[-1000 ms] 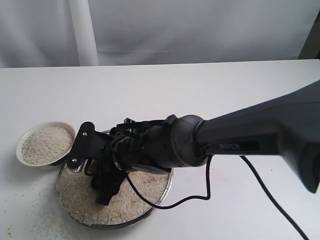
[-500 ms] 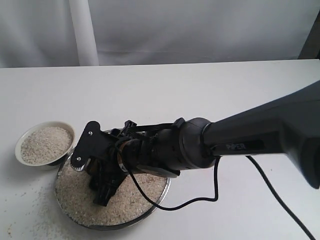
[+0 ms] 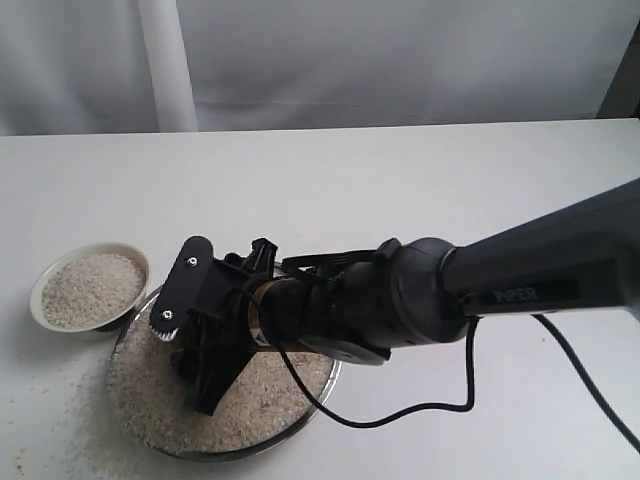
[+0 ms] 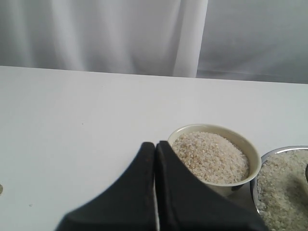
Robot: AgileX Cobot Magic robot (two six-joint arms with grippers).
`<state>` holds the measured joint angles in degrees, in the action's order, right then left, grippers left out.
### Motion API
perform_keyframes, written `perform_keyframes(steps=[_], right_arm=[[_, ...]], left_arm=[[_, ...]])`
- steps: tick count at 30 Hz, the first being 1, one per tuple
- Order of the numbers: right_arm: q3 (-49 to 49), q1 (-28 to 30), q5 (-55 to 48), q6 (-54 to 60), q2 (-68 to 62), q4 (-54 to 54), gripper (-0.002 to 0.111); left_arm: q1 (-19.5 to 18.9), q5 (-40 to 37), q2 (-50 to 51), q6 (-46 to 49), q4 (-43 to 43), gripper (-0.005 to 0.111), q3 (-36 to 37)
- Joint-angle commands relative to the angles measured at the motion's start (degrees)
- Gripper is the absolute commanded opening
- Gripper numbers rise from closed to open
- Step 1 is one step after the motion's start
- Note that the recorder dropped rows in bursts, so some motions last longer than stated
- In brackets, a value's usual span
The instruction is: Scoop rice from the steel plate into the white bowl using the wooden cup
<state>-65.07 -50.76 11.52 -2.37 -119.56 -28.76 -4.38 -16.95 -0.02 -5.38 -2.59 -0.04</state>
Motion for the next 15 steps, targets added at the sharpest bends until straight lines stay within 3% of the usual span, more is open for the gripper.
perform_keyframes(steps=[1,15], right_arm=[[1.07,1.36,3.83,0.43,1.32,0.49,0.0],[1.22,1.83,10.66,0.64,1.32,1.21,0.0]], left_arm=[[0.37,0.66,0.02,-0.12,0.07,0.0,0.04],[0.37,0.66,0.02,-0.12,0.07,0.0,0.04]])
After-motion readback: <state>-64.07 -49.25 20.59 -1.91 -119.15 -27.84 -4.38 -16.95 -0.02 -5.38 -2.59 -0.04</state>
